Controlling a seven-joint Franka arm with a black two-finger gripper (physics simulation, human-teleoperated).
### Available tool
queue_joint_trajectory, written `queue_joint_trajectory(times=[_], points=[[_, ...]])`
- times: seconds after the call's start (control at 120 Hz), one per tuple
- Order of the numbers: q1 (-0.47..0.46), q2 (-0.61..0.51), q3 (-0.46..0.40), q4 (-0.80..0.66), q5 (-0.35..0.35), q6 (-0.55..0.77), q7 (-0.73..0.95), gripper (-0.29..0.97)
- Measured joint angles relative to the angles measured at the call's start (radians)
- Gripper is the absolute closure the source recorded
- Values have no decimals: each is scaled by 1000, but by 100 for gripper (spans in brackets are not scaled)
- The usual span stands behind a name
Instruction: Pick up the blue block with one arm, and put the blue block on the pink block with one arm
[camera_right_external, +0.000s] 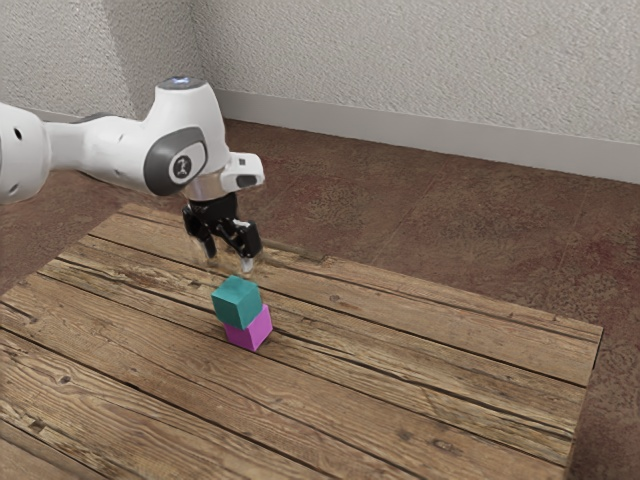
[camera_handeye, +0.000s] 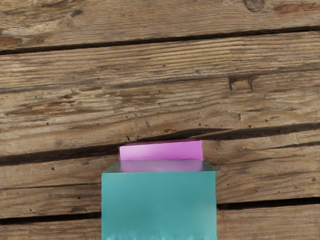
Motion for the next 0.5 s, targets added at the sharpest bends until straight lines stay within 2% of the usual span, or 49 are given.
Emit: queue_joint_trajectory(times=[0.2, 0.5], points=[[0, -20, -1, 34, -11, -76, 19, 3], [-1, -20, -7, 57, -8, -110, 41, 1]])
